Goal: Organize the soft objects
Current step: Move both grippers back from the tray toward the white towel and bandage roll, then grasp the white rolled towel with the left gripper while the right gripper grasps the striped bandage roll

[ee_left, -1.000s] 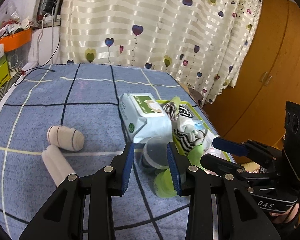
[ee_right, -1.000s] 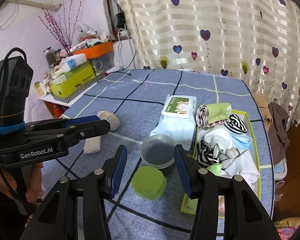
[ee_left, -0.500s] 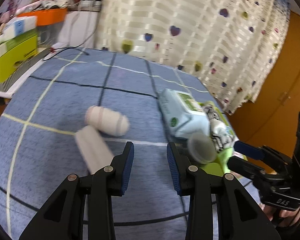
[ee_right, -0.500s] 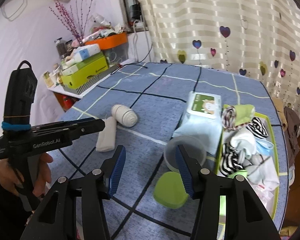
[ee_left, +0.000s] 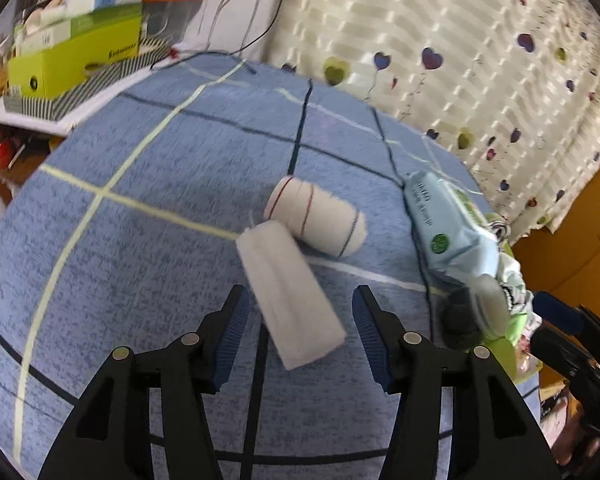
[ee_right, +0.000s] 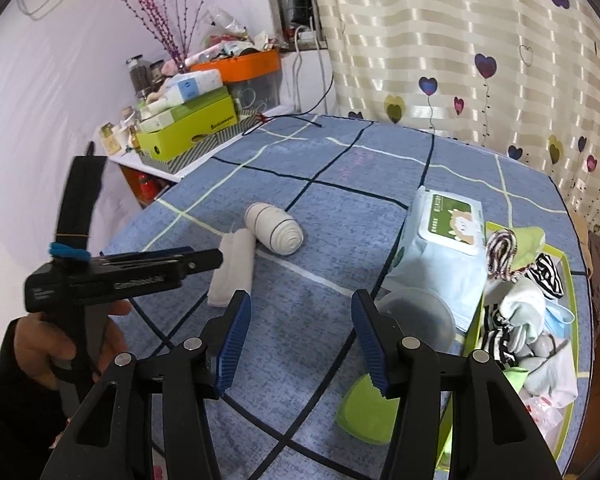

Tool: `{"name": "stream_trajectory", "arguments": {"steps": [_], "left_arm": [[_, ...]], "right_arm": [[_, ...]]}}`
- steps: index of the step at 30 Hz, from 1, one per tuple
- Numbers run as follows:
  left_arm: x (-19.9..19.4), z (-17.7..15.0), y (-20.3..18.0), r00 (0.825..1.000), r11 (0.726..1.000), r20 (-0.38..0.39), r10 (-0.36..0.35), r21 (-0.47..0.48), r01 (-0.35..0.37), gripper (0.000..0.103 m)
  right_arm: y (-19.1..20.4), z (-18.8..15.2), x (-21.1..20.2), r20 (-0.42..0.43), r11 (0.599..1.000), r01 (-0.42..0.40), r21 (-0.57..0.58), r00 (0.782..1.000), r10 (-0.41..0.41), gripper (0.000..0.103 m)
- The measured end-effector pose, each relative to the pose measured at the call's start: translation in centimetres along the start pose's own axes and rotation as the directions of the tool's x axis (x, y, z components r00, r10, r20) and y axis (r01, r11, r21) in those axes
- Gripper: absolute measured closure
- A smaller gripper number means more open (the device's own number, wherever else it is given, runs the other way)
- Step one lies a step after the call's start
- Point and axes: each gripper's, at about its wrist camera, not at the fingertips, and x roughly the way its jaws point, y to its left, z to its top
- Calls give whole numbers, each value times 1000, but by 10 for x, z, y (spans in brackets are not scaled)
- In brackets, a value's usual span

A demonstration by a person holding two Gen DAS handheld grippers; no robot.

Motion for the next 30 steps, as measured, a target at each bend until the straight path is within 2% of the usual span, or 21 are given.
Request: {"name": "stream_trajectory", "arguments": {"steps": [7, 14, 17, 19, 20, 22, 24, 27, 30], "left_arm": [[26, 0, -8, 999, 999, -41, 27, -23, -28, 48], [44, -2, -12, 989, 991, -65, 135, -12, -136, 48], [45, -3, -8, 990, 991, -55, 134, -6, -134, 48], [43, -2, -5, 990, 991, -51, 133, -10, -134, 54], [42, -3, -4, 990, 991, -52, 131, -10, -132, 61], [39, -2, 1, 992, 993, -53, 116, -15, -117, 66], [36, -2, 5, 994, 995, -50, 100, -20, -101, 75], [29, -2, 7, 996, 997, -41, 81, -9, -81, 80], [23, -3, 12, 998, 998, -36, 61, -4, -61, 80]], "right_arm": [[2, 5, 9, -14, 1000, -4, -14, 1000, 4, 51], [3, 8, 15, -22, 1000, -11, -18, 1000, 11, 51], [6, 12, 22, -32, 999, -21, -31, 999, 20, 51], [8, 15, 27, -42, 998, -41, -42, 998, 39, 51], [8, 19, 31, -45, 998, -37, -48, 998, 35, 51], [9, 25, 38, -47, 998, -24, -52, 999, 21, 51], [12, 29, 46, -55, 998, -43, -54, 998, 40, 51], [19, 36, 63, -82, 996, -40, -86, 996, 33, 51], [24, 43, 79, -108, 994, -47, -100, 994, 36, 51]]}}
